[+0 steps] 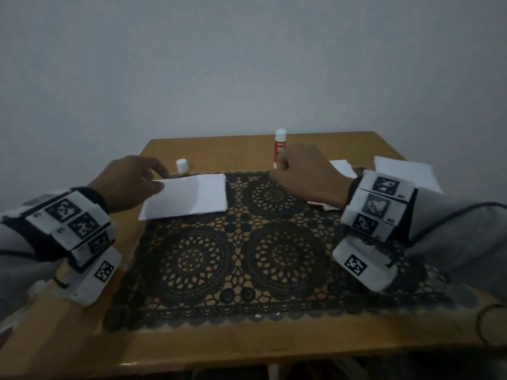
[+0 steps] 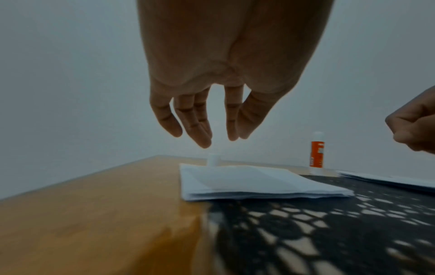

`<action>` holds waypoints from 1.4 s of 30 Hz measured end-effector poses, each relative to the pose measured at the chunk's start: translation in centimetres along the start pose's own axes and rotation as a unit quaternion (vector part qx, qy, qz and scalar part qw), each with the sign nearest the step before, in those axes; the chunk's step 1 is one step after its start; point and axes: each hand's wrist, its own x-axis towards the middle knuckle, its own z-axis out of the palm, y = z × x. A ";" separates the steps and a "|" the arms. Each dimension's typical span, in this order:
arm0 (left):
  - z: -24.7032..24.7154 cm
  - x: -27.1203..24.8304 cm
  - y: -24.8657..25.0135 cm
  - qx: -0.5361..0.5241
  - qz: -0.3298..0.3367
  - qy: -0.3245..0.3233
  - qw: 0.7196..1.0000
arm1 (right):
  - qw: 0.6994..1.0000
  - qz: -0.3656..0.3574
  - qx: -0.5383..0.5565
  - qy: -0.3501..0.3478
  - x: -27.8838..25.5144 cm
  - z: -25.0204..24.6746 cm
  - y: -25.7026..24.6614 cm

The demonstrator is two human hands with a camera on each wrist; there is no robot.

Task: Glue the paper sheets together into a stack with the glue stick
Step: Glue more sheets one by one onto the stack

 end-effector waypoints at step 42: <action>9.8 0.8 23.4 0.151 0.339 -0.068 0.926 | 0.990 0.076 0.012 0.119 -4.0 -3.6 9.3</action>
